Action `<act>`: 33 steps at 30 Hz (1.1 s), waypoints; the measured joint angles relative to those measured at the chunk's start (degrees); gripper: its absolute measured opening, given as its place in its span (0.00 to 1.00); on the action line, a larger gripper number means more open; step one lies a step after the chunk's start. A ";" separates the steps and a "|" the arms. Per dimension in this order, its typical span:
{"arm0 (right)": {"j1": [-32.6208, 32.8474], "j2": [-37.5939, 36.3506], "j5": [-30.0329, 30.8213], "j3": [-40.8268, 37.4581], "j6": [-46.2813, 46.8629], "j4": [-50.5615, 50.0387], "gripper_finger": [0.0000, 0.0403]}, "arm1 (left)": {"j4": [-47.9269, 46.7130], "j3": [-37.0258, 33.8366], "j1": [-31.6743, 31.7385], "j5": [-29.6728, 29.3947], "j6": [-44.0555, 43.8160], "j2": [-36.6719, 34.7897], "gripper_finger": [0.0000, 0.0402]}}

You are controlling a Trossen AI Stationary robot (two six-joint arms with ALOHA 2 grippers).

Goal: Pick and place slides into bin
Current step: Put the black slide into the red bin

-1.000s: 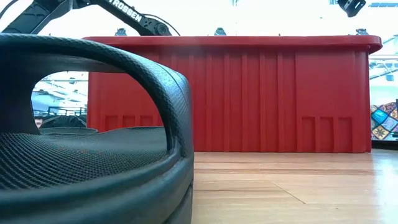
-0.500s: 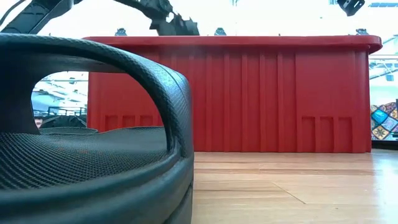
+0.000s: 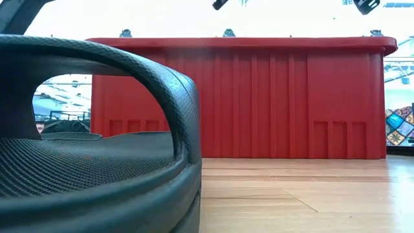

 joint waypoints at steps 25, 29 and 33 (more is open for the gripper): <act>0.00 -6.24 -0.84 -14.24 7.28 21.56 0.00 | 54.27 -54.45 -1.94 -7.95 -16.20 -25.57 0.00; 0.00 -5.17 -0.91 -14.26 7.39 23.13 0.00 | 60.45 -72.52 -3.87 -12.05 -20.71 -43.22 0.00; 0.00 -5.22 -0.90 -14.24 7.54 24.75 0.00 | 73.46 -90.09 -8.20 -16.92 -25.98 -58.69 0.00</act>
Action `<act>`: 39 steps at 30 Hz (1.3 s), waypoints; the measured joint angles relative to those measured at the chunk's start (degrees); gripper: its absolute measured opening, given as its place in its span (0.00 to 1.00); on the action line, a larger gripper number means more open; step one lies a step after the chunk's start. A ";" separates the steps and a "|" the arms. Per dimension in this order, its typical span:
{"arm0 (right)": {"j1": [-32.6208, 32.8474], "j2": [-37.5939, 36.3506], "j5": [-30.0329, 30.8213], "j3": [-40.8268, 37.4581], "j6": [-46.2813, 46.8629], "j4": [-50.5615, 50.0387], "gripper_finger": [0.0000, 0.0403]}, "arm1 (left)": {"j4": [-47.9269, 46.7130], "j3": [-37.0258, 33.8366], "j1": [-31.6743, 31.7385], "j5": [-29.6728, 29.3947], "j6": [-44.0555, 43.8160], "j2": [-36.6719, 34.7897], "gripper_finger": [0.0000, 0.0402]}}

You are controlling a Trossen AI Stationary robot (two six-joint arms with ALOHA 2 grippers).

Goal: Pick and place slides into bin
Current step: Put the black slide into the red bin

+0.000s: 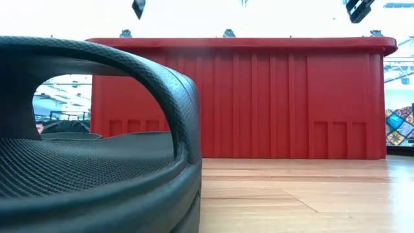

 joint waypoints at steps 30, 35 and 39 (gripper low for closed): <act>0.02 -0.35 0.86 0.00 2.28 1.17 0.00 | -0.49 -17.43 -4.99 -15.01 -11.61 -24.38 0.01; 0.02 -0.35 0.86 0.00 2.85 1.17 0.00 | -0.47 -17.43 -4.97 -14.59 -10.12 -24.35 0.03; 0.02 -0.35 0.86 0.00 2.85 1.98 0.00 | -0.44 -17.43 -4.97 -14.55 -10.41 -24.35 0.03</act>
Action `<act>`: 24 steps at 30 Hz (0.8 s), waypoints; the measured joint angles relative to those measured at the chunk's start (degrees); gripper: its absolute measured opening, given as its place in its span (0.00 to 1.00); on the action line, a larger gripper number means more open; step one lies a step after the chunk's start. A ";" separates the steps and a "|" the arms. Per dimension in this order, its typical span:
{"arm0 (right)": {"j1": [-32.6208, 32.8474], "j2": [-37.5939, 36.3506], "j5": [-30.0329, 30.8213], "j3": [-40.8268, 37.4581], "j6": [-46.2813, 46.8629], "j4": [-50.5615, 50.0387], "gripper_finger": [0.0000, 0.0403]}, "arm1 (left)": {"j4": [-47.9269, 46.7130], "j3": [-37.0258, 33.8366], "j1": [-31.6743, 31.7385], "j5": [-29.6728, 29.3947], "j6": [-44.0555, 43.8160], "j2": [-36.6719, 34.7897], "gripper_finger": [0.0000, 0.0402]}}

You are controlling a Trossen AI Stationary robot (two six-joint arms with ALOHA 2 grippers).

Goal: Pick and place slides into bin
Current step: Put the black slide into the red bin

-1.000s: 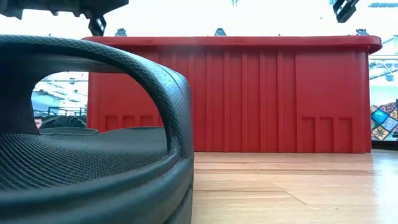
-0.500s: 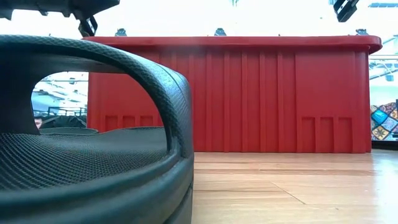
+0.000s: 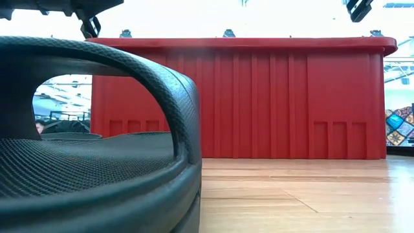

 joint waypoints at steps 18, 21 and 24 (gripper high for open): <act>0.00 0.00 0.00 0.00 -0.12 1.35 0.00 | 0.04 0.04 0.00 0.08 -0.07 0.02 0.05; 0.00 0.00 -0.05 0.02 -0.17 1.35 0.00 | 0.04 0.04 0.00 0.09 -0.07 0.02 0.03; 0.00 0.00 -1.25 0.02 -0.20 1.35 0.00 | 0.04 0.04 0.00 0.13 -0.07 0.02 0.02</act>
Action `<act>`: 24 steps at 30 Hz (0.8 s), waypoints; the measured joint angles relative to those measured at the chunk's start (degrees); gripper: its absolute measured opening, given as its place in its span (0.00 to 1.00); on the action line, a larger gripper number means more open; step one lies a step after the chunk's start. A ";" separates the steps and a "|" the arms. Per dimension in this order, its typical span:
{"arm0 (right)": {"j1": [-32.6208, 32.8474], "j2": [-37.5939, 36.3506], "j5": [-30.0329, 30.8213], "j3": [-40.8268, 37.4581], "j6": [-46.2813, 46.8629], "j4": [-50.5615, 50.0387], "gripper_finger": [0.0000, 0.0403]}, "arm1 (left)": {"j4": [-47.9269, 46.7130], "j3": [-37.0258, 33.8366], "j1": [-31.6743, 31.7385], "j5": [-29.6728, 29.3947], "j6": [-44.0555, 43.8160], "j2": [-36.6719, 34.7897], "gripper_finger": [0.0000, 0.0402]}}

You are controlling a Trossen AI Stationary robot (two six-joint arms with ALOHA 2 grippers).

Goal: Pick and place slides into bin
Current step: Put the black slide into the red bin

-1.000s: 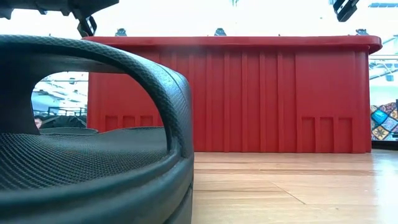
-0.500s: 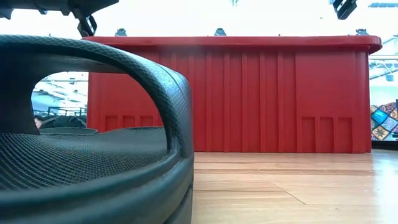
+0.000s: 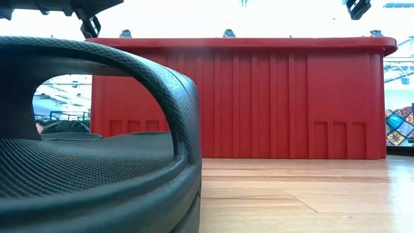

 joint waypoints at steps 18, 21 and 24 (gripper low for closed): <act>-0.02 0.00 -0.24 0.02 1.24 0.37 0.00 | 0.00 0.02 0.00 0.04 0.02 0.00 0.05; 0.00 0.00 -0.24 0.00 1.74 0.37 0.00 | 0.00 0.02 0.00 0.04 0.02 0.00 0.05; 0.00 0.00 -0.24 0.02 2.07 0.35 0.00 | 0.00 0.02 0.00 0.04 0.02 0.02 0.05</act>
